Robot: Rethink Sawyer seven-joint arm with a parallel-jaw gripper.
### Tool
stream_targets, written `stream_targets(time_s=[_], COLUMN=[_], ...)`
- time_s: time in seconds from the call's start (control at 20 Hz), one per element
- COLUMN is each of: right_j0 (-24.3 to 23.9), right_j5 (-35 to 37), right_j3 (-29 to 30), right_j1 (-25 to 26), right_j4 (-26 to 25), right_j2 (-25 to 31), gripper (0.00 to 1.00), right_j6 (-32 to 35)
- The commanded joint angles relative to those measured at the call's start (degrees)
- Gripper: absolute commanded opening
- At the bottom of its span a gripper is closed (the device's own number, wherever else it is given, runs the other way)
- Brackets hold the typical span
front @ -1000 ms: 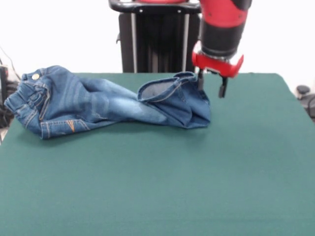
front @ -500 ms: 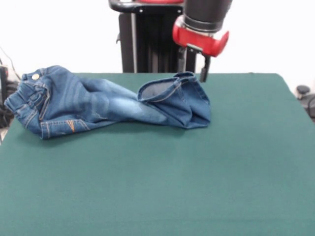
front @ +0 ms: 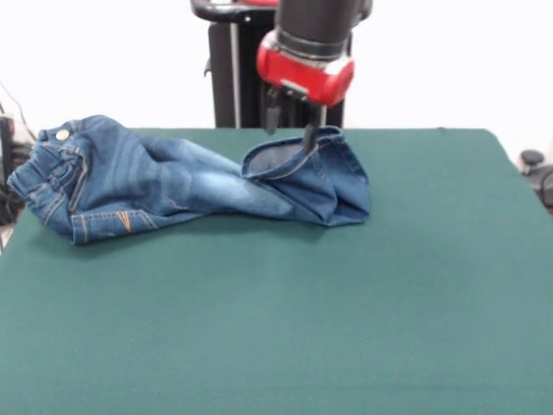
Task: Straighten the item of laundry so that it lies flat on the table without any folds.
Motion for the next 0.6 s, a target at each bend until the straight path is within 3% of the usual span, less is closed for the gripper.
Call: stream_targets(time_s=[0.05, 0.6], right_j0=[-2.28, -6.74], right_j5=[-8.47, -10.17], right_j3=[5.50, 8.41], right_j1=[6.08, 6.15], right_j4=[-3.87, -2.00], right_j2=[3.57, 11.12], gripper=[1.00, 1.00], right_j6=[3.35, 2.62])
